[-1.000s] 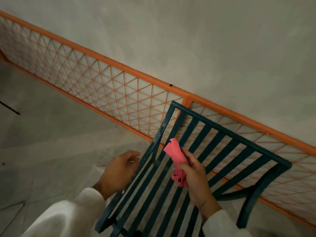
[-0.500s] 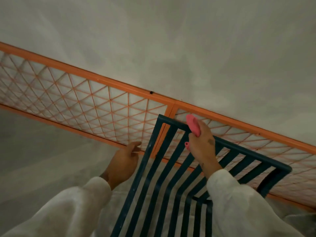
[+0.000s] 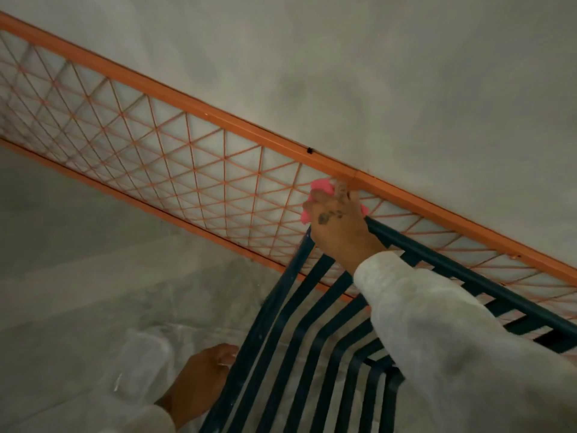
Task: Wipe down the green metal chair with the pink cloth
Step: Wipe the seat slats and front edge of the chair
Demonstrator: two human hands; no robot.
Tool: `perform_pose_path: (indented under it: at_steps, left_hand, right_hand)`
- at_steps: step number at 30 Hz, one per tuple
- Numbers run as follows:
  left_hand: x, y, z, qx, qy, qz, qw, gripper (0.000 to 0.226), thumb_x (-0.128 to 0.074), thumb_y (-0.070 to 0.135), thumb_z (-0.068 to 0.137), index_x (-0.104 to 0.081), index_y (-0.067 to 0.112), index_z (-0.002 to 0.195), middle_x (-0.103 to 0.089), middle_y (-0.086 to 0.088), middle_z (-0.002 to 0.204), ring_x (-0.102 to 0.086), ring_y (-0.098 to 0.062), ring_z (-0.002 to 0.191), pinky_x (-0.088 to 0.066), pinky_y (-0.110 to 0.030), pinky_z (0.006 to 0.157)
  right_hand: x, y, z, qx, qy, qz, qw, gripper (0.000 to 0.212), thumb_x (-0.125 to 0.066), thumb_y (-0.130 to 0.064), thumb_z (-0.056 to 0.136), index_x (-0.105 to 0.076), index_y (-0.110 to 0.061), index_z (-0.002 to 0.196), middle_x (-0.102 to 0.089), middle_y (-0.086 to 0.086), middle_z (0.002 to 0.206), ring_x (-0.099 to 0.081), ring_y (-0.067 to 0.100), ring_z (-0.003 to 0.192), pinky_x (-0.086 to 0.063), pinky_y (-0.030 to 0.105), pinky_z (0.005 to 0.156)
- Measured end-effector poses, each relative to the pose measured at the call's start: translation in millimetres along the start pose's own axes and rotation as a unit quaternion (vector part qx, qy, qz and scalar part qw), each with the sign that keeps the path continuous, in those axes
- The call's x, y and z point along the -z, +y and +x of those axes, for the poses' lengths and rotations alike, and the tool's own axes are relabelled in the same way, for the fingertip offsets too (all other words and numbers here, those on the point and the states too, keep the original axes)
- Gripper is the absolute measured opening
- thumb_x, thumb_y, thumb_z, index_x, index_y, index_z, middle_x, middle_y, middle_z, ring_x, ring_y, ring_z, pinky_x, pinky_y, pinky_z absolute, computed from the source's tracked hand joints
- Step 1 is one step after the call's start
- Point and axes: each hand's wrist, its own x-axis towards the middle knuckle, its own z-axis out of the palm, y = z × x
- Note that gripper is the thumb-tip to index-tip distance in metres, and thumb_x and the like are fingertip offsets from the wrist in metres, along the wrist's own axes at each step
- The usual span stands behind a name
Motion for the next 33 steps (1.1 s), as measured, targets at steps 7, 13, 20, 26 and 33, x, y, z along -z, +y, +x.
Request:
perform_pose_path:
  at_steps: [7, 13, 20, 26, 33]
  left_hand:
    - [-2.6, -20.2, -5.2, 0.029, -0.029, -0.026, 0.999, 0.034, -0.048, 0.008, 0.096, -0.066, 0.037, 0.100, -0.070, 0.009, 0.110, -0.062, 0.000, 0.096, -0.040, 0.001, 0.074]
    - [-5.2, -35.6, -6.0, 0.033, -0.055, -0.048, 0.997, 0.054, -0.048, 0.008, 0.095, -0.072, 0.048, 0.068, -0.072, 0.016, 0.096, -0.066, -0.001, 0.087, -0.044, -0.004, 0.068]
    - [-12.7, -59.9, -5.5, 0.045, -0.083, -0.085, 0.992, 0.041, -0.045, 0.006, 0.093, -0.071, 0.032, 0.112, -0.070, 0.010, 0.118, -0.066, -0.009, 0.106, -0.047, -0.034, 0.103]
    - [-16.5, -60.4, -10.3, 0.056, -0.071, -0.092, 0.992, 0.043, -0.043, 0.002, 0.093, -0.068, 0.028, 0.117, -0.067, 0.008, 0.119, -0.064, -0.008, 0.105, -0.047, -0.024, 0.099]
    - [-17.5, -60.9, -15.1, 0.055, -0.071, -0.091, 0.992, 0.044, -0.044, -0.001, 0.093, -0.065, 0.032, 0.113, -0.065, 0.007, 0.122, -0.063, -0.009, 0.107, -0.045, -0.023, 0.101]
  right_hand:
    - [-61.4, -24.2, -32.3, 0.084, 0.017, -0.134, 0.987, 0.065, -0.028, -0.015, 0.096, -0.007, 0.000, 0.155, 0.005, 0.023, 0.163, 0.018, 0.041, 0.148, 0.015, 0.056, 0.118]
    - [-90.8, -41.9, -49.7, 0.175, -0.034, -0.081, 0.981, 0.059, -0.043, -0.016, 0.097, -0.029, -0.006, 0.153, -0.018, 0.015, 0.163, 0.008, 0.033, 0.151, 0.022, 0.045, 0.115]
    - [-27.6, -15.2, -11.1, 0.072, -0.040, -0.201, 0.976, 0.055, -0.042, -0.025, 0.097, -0.031, -0.009, 0.149, -0.029, 0.014, 0.157, -0.009, 0.037, 0.150, 0.002, 0.056, 0.121]
    - [-87.5, -68.4, -35.8, 0.106, -0.072, -0.149, 0.980, 0.053, -0.049, -0.016, 0.093, -0.039, -0.005, 0.144, -0.040, 0.020, 0.146, -0.026, 0.041, 0.141, -0.009, 0.055, 0.122]
    - [-96.0, -29.6, -53.8, 0.185, 0.016, -0.188, 0.964, 0.073, -0.026, -0.008, 0.092, 0.011, -0.009, 0.155, 0.018, 0.017, 0.162, 0.017, 0.038, 0.149, 0.005, 0.054, 0.121]
